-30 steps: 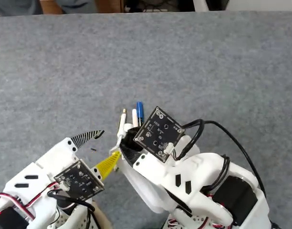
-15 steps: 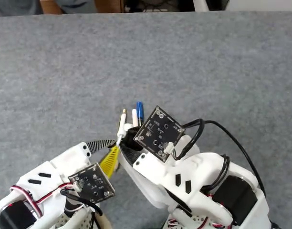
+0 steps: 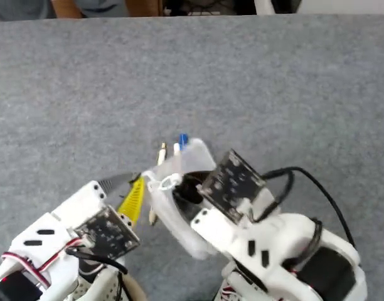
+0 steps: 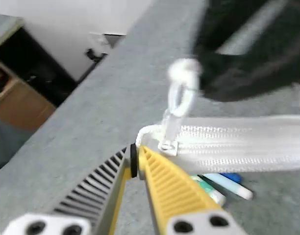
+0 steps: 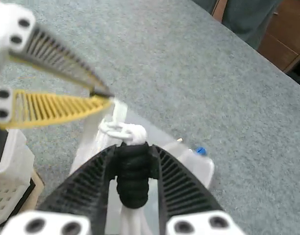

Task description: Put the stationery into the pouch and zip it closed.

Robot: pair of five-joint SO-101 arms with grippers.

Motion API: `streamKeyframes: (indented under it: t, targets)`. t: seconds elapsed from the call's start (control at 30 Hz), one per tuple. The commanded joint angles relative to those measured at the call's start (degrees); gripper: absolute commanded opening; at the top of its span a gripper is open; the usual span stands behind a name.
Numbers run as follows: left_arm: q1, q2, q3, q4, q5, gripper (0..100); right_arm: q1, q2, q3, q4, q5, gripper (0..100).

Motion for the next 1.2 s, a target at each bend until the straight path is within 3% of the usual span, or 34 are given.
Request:
streamKeyframes:
  t: [0.0,0.47,0.77,0.97,1.17]
  targets:
    - [-4.0,0.62,-2.33,-1.93,0.53,3,0.97,-3.21,-2.77,1.41,0.26,1.2]
    - [-7.43,0.7,-4.88,-1.93,0.62,3,0.97,-9.8,-2.95,12.92,0.35,1.2]
    - [-7.96,0.97,-4.79,-2.99,1.05,3,1.32,-16.31,-2.68,13.36,2.37,1.2]
    - [-11.21,1.14,-4.7,-6.86,5.89,3,10.29,-22.55,-0.57,13.27,6.77,1.2]
    - [-11.12,1.14,-4.35,-5.98,7.82,3,11.69,-28.0,3.65,13.01,8.88,1.2]
